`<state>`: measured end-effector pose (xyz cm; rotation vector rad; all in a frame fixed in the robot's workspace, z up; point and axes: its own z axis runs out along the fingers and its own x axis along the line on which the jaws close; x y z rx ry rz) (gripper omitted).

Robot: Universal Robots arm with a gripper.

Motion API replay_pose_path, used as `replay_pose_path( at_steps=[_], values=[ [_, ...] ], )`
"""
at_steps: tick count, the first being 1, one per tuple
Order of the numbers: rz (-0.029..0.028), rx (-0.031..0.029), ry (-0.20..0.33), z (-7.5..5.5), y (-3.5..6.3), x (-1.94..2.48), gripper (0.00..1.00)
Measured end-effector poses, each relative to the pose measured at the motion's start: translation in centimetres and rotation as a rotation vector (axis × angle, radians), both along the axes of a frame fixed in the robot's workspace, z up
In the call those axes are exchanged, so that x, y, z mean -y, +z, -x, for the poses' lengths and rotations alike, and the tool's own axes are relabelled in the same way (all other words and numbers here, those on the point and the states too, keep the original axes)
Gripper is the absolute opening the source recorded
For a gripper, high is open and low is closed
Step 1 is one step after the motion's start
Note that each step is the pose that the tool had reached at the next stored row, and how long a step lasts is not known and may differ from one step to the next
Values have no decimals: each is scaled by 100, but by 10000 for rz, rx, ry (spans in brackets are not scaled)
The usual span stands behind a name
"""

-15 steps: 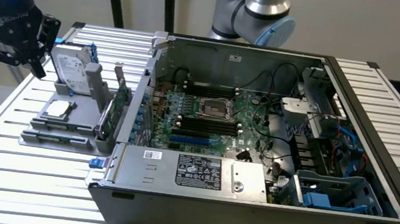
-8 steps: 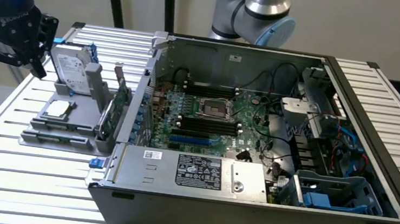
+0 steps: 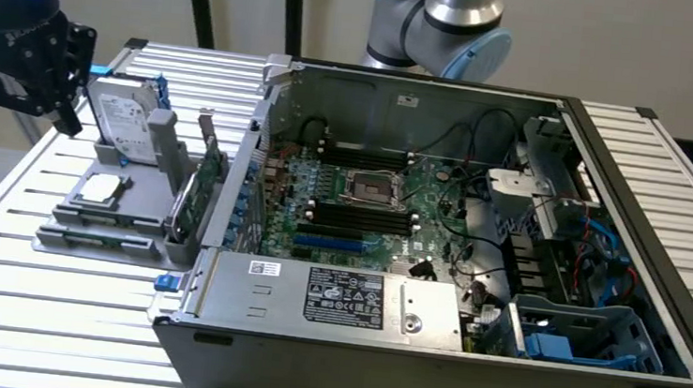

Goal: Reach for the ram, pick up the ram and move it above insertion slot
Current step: 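Pick up the ram and move it above insertion slot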

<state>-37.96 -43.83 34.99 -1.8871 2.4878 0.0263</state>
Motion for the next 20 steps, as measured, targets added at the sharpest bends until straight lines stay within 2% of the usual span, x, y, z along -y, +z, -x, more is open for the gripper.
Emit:
replay_pose_path(
  at_steps=[5,13,15,16,17,18,19,20],
  values=[
    [0,62,684,1,-2,3,11],
    [-1,65,769,1,-7,24,11],
    [-1,64,777,0,-9,32,18],
    [-1,65,781,0,-11,36,18],
    [0,64,785,0,-13,40,24],
    [-1,65,789,0,-17,45,24],
    [-1,65,792,0,-22,48,31],
    [-1,65,795,1,-31,50,31]
  ],
)
